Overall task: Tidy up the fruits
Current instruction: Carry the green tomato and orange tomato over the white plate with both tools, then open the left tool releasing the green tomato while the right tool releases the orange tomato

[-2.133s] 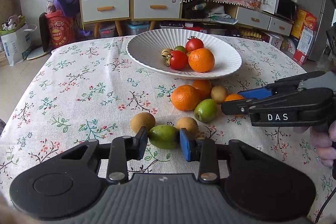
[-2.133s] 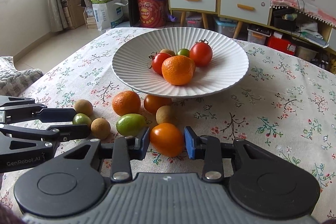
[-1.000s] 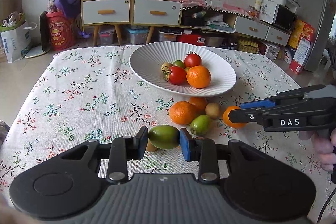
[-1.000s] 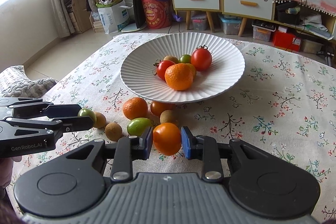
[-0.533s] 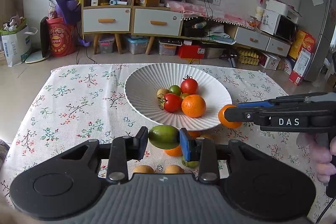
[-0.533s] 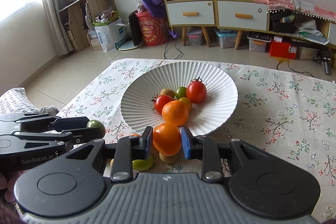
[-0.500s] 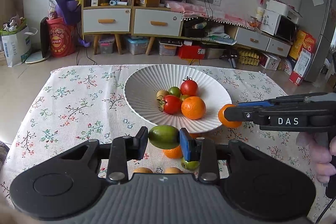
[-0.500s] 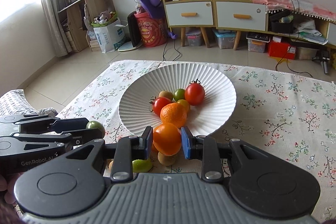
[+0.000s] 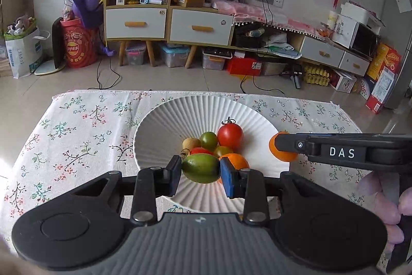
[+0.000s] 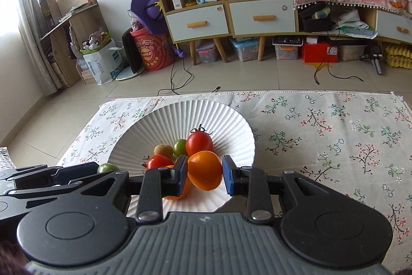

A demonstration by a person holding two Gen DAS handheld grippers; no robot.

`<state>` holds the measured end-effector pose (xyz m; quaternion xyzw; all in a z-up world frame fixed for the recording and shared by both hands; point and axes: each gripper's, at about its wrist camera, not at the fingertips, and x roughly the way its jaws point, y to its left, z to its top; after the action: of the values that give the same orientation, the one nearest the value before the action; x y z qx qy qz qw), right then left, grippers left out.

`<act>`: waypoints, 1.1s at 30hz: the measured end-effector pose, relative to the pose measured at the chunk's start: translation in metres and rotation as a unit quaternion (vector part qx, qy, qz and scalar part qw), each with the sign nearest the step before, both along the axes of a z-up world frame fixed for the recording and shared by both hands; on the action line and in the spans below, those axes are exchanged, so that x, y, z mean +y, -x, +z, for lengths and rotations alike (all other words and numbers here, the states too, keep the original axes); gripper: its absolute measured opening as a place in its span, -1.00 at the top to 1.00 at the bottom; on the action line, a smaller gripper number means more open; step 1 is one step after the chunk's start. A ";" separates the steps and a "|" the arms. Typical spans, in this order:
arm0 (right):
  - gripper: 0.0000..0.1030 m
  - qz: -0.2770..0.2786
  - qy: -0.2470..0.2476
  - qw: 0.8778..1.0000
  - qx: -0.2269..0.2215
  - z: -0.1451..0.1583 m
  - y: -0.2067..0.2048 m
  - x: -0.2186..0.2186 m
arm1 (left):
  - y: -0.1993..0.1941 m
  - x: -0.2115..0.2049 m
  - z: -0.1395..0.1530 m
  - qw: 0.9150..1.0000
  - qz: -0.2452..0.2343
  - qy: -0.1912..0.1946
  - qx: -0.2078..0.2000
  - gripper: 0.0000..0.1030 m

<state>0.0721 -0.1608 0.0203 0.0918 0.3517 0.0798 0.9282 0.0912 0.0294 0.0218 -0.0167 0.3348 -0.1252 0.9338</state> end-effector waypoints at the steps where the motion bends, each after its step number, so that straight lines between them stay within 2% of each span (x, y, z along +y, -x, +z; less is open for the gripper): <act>1: 0.49 -0.003 -0.002 1.000 0.002 -0.001 -0.001 -0.001 | -0.004 -0.002 0.000 1.000 0.002 -0.002 0.000 0.55; 10: 0.49 0.000 0.002 1.000 0.013 -0.005 -0.006 -0.004 | -0.040 -0.016 -0.005 1.000 0.008 -0.028 0.011 0.55; 18: 0.49 0.021 -0.001 1.000 0.020 -0.011 -0.012 -0.002 | -0.073 -0.004 -0.010 0.999 0.006 0.010 0.041 0.54; 33: 0.49 0.028 0.002 0.999 0.026 -0.020 -0.017 0.003 | -0.094 -0.014 -0.023 0.998 -0.004 0.002 0.063 0.54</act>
<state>0.0889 -0.1579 0.0002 0.0818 0.3782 0.1024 0.9164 0.1850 0.0156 -0.0011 -0.0253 0.3924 -0.1288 0.9104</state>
